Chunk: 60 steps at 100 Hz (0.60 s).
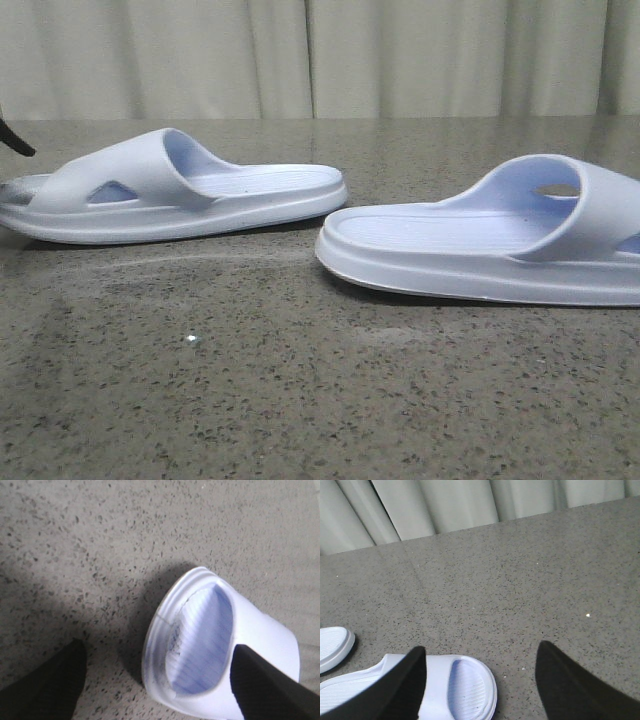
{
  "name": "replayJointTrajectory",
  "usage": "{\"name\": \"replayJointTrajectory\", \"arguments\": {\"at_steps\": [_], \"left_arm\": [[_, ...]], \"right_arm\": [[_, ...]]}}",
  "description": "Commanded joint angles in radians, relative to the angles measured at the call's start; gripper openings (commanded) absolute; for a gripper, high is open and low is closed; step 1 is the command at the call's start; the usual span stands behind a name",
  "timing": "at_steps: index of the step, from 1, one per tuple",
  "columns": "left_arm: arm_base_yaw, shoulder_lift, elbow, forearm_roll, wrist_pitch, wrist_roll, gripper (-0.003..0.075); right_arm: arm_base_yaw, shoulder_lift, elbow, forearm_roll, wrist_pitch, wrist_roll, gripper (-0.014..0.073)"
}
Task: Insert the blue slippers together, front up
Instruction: 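Lower the left gripper onto the slipper heel rim nearest it and close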
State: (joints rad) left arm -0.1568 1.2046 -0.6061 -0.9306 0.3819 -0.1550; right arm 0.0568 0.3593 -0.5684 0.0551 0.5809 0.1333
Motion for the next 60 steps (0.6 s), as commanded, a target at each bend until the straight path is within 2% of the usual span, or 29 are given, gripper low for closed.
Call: {"name": "replayJointTrajectory", "arguments": {"at_steps": [1, 32, 60], "left_arm": [[-0.004, 0.009, -0.023, -0.035, -0.021, 0.000, 0.0507], [-0.008, 0.058, -0.023, -0.076, -0.021, 0.007, 0.0400], [-0.052, 0.086, -0.025, -0.233, -0.048, 0.155, 0.0389]], "right_arm": [[0.002, 0.016, -0.034, -0.002, -0.083, -0.001, 0.0404], [0.002, 0.016, -0.034, -0.002, -0.083, -0.001, 0.0404], [0.002, 0.016, -0.034, -0.002, -0.083, -0.001, 0.0404]]}}
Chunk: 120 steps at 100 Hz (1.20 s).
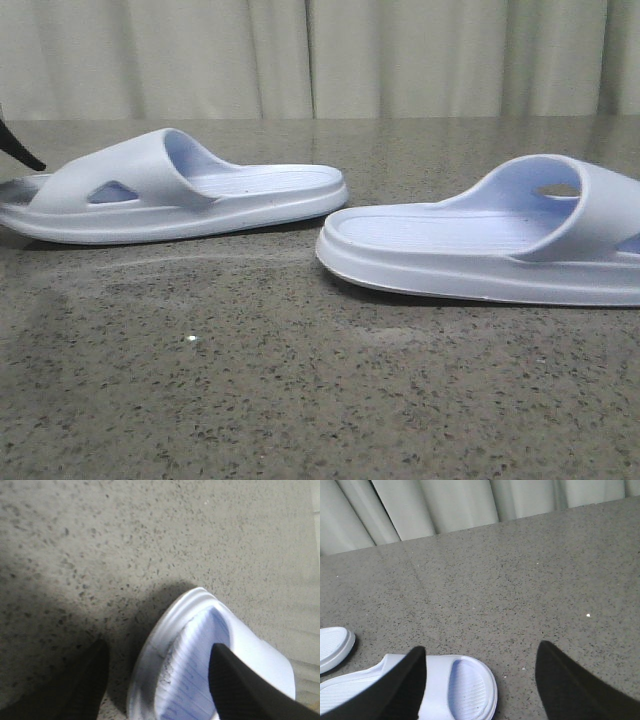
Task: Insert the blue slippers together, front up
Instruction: 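Lower the left gripper onto the slipper heel rim nearest it and close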
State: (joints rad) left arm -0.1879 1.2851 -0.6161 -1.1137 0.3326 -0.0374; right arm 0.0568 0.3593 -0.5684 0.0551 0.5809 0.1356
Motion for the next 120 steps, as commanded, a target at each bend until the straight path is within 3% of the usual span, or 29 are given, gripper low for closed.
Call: {"name": "replayJointTrajectory", "arguments": {"at_steps": [1, 51, 60, 80, 105, 120], "left_arm": [[-0.020, 0.006, -0.015, -0.055, 0.002, 0.037, 0.0389], [-0.023, 0.093, -0.079, -0.069, 0.046, 0.076, 0.0375], [-0.023, 0.093, -0.079, -0.069, 0.046, 0.076, 0.0302], [-0.023, 0.093, -0.079, -0.069, 0.034, 0.076, 0.0017], [-0.023, 0.087, -0.079, -0.083, 0.021, 0.155, 0.0020], [-0.023, 0.059, -0.079, -0.187, 0.051, 0.273, 0.0020]], "right_arm": [[0.002, 0.016, -0.034, -0.002, -0.083, -0.003, 0.0404], [0.002, 0.016, -0.034, -0.002, -0.081, -0.003, 0.0404], [0.002, 0.016, -0.034, -0.002, -0.081, -0.003, 0.0404], [0.002, 0.016, -0.034, -0.001, -0.081, -0.003, 0.0404], [0.002, 0.016, -0.034, -0.001, -0.081, -0.003, 0.0404], [0.002, 0.016, -0.034, -0.001, -0.081, -0.003, 0.0404]]}}
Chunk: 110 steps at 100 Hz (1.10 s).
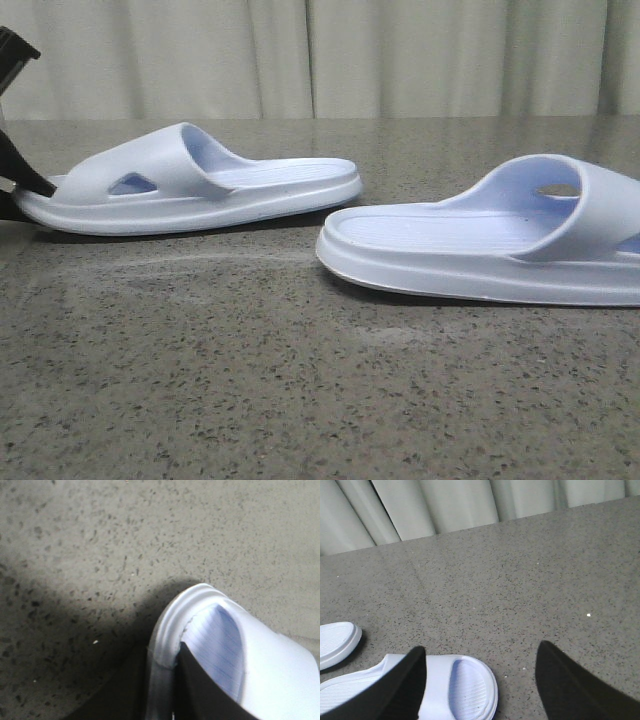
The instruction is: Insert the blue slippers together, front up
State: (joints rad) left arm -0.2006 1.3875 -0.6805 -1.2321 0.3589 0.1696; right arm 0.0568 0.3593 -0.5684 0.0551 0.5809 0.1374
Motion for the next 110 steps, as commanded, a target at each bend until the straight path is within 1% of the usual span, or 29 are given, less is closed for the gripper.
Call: {"name": "replayJointTrajectory", "arguments": {"at_steps": [1, 14, 21, 58, 68, 80, 87, 99, 110], "left_arm": [[-0.010, -0.045, -0.015, -0.074, 0.028, 0.074, 0.0020], [-0.010, -0.108, -0.015, -0.152, 0.036, 0.148, 0.0020], [-0.010, -0.149, -0.015, -0.171, 0.041, 0.174, 0.0020], [-0.010, -0.368, -0.015, -0.217, 0.112, 0.174, 0.0020], [-0.010, -0.408, -0.015, -0.217, 0.115, 0.174, 0.0020], [-0.010, -0.424, -0.015, -0.219, 0.119, 0.174, 0.0020], [-0.010, -0.424, -0.015, -0.219, 0.133, 0.174, 0.0020], [-0.010, -0.424, -0.015, -0.219, 0.154, 0.174, 0.0020], [-0.010, -0.424, -0.015, -0.219, 0.160, 0.174, 0.0020]], "right_arm": [[0.002, 0.016, -0.034, -0.001, -0.081, -0.005, 0.0404], [0.002, 0.016, -0.034, -0.001, -0.081, -0.005, 0.0404], [0.002, 0.016, -0.034, -0.001, -0.081, -0.005, 0.0404], [0.002, 0.018, -0.032, 0.022, -0.057, 0.007, 0.0404], [0.002, 0.018, -0.020, 0.001, -0.032, 0.095, 0.0404], [0.002, 0.029, 0.020, -0.089, 0.002, 0.285, 0.0404], [0.002, 0.050, 0.044, -0.109, 0.019, 0.366, 0.0404], [0.002, 0.089, 0.079, -0.081, 0.007, 0.434, 0.0404], [0.002, 0.129, 0.082, -0.039, -0.010, 0.444, 0.0401]]}}
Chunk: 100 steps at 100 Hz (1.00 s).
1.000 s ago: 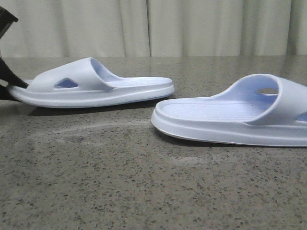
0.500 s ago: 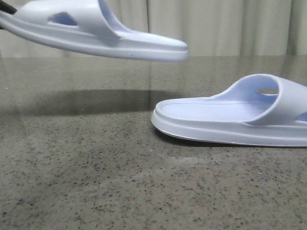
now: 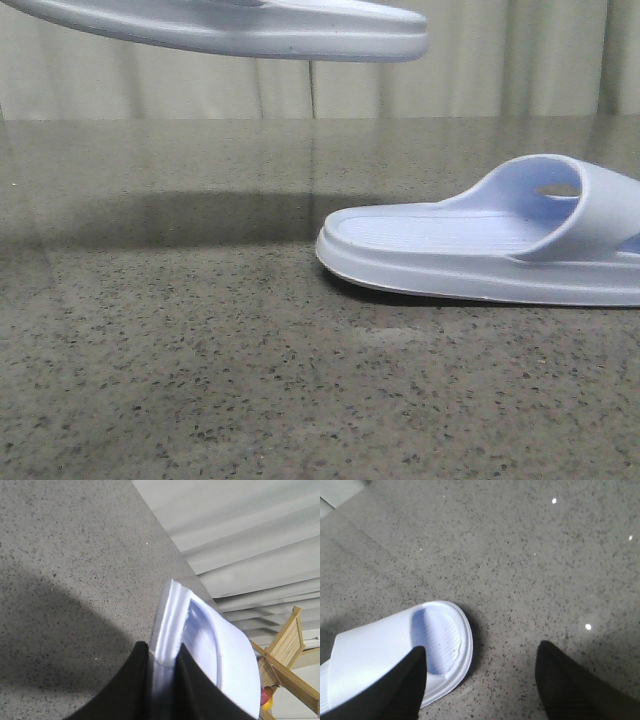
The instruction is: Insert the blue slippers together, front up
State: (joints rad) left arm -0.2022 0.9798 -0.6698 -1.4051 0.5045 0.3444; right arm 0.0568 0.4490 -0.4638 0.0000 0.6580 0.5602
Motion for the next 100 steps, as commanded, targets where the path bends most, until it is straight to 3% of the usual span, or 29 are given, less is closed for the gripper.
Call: {"name": "replayJointTrajectory", "arguments": {"at_steps": [1, 100], "left_arm": [[-0.009, -0.016, -0.026, -0.046, 0.015, -0.001, 0.0020], [-0.009, -0.016, -0.026, -0.046, 0.021, -0.001, 0.0020]], "right_arm": [[0.002, 0.042, -0.023, 0.022, -0.089, 0.021, 0.0401], [0.002, 0.508, -0.023, 0.242, -0.314, 0.021, 0.0401]]}}
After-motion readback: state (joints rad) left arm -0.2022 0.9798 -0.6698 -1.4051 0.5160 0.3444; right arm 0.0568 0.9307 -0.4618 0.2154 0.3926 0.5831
